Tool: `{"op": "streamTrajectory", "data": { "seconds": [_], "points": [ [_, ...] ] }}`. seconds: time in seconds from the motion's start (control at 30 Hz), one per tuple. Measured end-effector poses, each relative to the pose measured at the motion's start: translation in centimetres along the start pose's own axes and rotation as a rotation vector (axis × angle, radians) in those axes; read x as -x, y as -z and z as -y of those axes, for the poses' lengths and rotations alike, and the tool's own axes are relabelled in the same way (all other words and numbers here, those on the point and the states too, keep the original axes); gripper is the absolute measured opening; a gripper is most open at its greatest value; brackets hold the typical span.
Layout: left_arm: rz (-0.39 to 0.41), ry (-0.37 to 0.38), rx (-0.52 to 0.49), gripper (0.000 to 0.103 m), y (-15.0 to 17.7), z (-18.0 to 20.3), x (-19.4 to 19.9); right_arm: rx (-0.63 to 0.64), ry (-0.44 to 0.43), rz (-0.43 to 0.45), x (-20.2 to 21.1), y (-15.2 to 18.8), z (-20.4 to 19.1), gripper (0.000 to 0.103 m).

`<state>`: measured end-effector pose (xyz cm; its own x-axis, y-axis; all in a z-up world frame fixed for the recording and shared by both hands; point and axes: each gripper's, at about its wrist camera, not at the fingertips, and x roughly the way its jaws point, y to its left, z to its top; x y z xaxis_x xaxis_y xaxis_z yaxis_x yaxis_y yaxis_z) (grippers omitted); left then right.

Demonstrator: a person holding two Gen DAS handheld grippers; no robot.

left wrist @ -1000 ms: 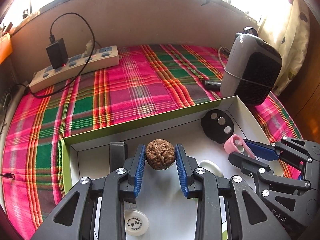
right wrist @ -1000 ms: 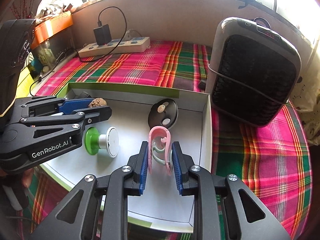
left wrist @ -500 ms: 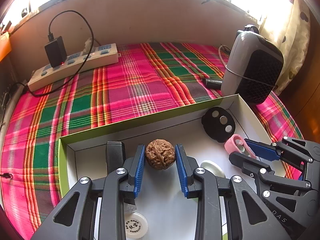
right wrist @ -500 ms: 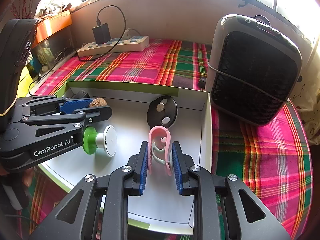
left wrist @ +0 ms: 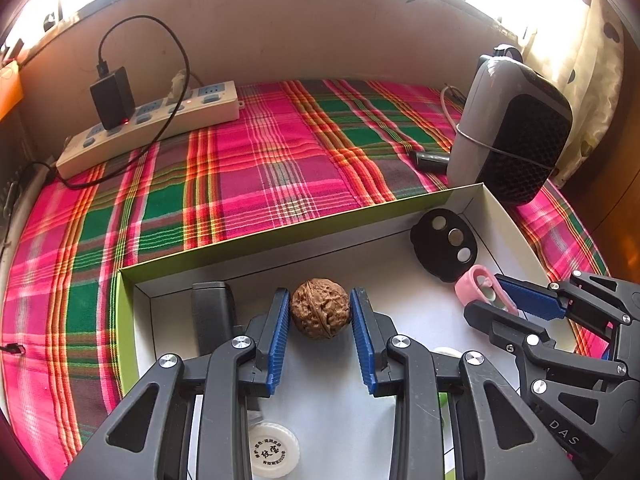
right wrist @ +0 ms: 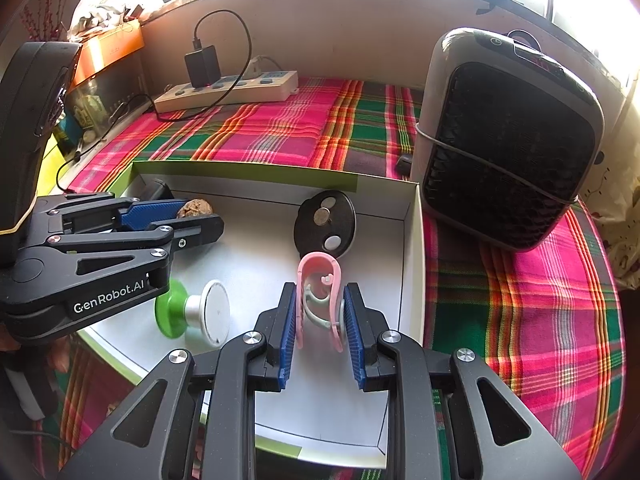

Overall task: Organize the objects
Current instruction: 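Carry the walnut in left tool and pink clip in right tool into the box, then open left tool to drop the walnut while right tool releases the pink clip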

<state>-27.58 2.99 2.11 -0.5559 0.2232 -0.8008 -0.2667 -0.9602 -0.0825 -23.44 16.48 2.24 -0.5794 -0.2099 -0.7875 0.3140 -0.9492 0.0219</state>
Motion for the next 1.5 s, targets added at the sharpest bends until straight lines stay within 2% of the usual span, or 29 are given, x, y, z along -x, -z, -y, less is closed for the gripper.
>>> {"op": "streamTrajectory", "data": {
  "seconds": [0.43,1.2,1.27,1.3,1.33,1.37,1.5],
  "points": [
    [0.001,0.0,-0.001,0.029,0.1,0.0,0.2,-0.008,0.011,0.009,0.3,0.2,0.0,0.026],
    [0.058,0.0,-0.004,0.031,1.3,0.8,2.9,-0.027,0.024,0.046,2.0,0.5,-0.5,0.028],
    [0.068,-0.002,-0.008,0.031,1.5,0.9,3.2,-0.03,0.022,0.049,2.2,0.6,-0.5,0.032],
    [0.072,-0.004,-0.01,0.031,1.6,0.9,3.4,-0.03,0.021,0.052,2.3,0.7,-0.4,0.036],
    [0.075,-0.005,-0.011,0.031,1.6,1.0,3.6,-0.032,0.019,0.056,2.5,0.7,-0.4,0.044],
    [0.079,-0.009,-0.011,0.031,1.8,1.0,3.8,-0.033,0.018,0.058,2.6,0.8,-0.4,0.046],
    [0.092,-0.012,-0.008,0.031,2.2,1.0,4.6,-0.035,0.016,0.067,3.2,1.0,-0.6,0.046]
  ]
}}
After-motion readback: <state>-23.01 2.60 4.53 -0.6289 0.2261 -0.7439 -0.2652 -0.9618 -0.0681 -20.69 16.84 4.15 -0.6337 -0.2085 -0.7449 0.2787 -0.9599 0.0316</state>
